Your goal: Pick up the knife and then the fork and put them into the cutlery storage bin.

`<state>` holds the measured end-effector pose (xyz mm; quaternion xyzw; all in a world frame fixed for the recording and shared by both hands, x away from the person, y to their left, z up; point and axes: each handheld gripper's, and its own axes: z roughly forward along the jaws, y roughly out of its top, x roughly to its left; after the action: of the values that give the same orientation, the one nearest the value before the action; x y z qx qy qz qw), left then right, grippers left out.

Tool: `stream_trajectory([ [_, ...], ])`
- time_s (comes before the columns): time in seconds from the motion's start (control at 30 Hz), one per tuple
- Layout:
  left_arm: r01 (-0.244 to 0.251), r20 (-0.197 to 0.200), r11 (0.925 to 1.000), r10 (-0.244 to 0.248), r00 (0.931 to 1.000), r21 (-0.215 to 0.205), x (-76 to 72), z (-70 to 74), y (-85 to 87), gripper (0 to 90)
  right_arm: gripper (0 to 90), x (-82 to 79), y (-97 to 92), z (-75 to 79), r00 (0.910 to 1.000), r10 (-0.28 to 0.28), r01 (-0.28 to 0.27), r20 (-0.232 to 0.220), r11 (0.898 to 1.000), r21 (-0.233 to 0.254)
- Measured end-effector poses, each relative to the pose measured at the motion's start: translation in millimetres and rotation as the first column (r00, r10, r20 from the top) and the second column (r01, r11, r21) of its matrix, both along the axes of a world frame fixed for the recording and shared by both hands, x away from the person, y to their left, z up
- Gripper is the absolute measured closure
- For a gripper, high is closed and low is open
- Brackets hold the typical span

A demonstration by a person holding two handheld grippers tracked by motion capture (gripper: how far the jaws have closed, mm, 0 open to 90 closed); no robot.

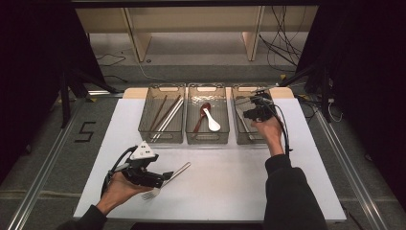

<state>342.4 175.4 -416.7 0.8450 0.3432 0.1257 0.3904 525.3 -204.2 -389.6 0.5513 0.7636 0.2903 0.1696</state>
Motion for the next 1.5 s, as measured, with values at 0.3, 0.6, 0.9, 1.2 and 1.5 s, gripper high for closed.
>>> stream_trajectory([
  [0.3, 0.001, -0.041, 0.9996, 0.0, 0.9992, 0.027, 3.1, -4.6, -0.9, 17.5, 47.8, -22.4, 2.0, 9.9, 0.9917, 0.116, -0.115, 0.055, 0.993, -0.035],
  [0.6, 0.018, -0.105, 0.9938, -0.006, 0.9944, 0.109, 9.3, -12.7, -7.0, 16.5, 37.4, -74.7, 1.6, 22.4, 0.9625, 0.244, -0.246, 0.118, 0.969, 0.003],
  [0.9, 0.008, -0.176, 0.9819, 0.026, 0.9841, 0.189, 18.1, -23.6, -12.2, 17.7, 34.6, -121.2, -0.9, 9.6, 0.9384, 0.326, -0.331, 0.115, 0.943, 0.032],
  [1.2, 0.026, -0.2, 0.9721, 0.022, 0.9796, 0.233, 20.9, -29.1, -13.4, 22.8, 32.7, -144.7, 2.1, -0.5, 0.9279, 0.351, -0.361, 0.124, 0.931, 0.063],
  [1.5, 0.06, -0.236, 0.9544, 0.012, 0.9717, 0.293, 22.6, -32.3, -19.6, 31.9, 31.8, -163.5, 0.4, -5.9, 0.9181, 0.375, -0.386, 0.129, 0.92, 0.073],
])
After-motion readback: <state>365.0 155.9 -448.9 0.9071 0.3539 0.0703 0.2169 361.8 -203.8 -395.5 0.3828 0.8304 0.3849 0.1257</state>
